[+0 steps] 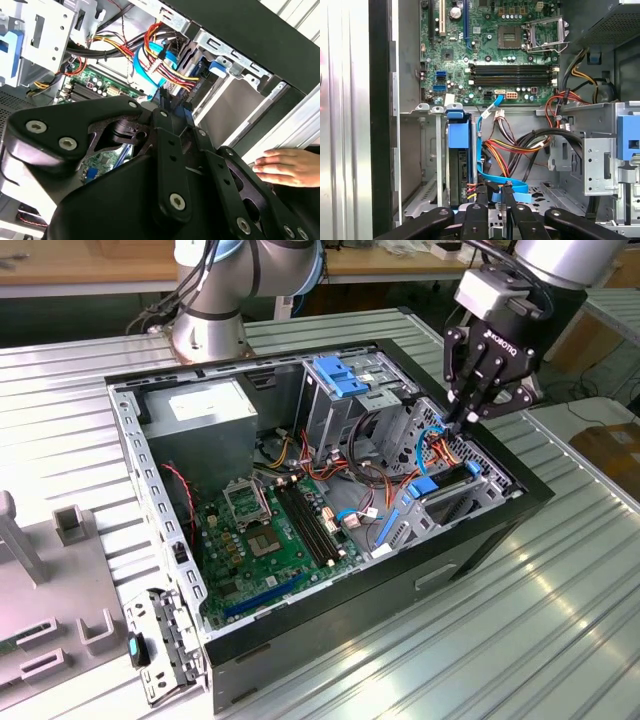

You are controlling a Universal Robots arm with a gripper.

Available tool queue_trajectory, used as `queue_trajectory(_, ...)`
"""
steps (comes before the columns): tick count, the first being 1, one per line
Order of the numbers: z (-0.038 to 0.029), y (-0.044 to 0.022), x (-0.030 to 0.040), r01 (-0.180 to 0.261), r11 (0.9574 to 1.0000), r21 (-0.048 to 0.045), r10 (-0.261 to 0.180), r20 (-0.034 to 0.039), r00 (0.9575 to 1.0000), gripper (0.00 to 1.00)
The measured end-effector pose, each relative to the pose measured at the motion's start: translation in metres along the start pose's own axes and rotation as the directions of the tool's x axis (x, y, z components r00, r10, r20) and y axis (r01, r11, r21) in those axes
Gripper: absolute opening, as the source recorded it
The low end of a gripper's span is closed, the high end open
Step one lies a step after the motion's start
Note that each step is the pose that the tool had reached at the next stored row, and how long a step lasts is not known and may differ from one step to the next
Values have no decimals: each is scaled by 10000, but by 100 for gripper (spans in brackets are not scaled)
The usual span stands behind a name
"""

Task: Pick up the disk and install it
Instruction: 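Insert the second disk wire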

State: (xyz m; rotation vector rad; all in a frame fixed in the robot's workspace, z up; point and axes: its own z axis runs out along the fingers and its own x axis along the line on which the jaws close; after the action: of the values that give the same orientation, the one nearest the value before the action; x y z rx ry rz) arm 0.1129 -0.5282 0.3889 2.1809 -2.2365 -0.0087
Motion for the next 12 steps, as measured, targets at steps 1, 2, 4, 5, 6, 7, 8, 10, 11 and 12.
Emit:
queue_trajectory(1, 5, -3, -1, 0, 10000, 0, 0, -8, 10000, 25)
queue_trajectory(2, 20, -5, -3, -1, 10000, 1, 1, -37, 10000, 25)
queue_trajectory(4, 56, -7, -12, -1, 10000, 2, 1, -78, 10000, 25)
queue_trajectory(5, 72, -8, -15, -1, 10000, 2, 1, -100, 9999, 25)
queue_trajectory(6, 92, -8, -19, -1, 10000, 3, 2, -117, 9999, 25)
queue_trajectory(7, 122, -9, -20, -2, 10000, 3, 2, -131, 9999, 25)
queue_trajectory(8, 140, -9, -20, -2, 10000, 3, 2, -138, 9999, 24)
queue_trajectory(10, 162, -9, -21, -3, 10000, 4, 3, -154, 9999, 16)
queue_trajectory(11, 162, -9, -20, -2, 10000, 4, 2, -155, 9999, 16)
queue_trajectory(12, 163, -9, -20, -2, 10000, 4, 2, -154, 9999, 16)
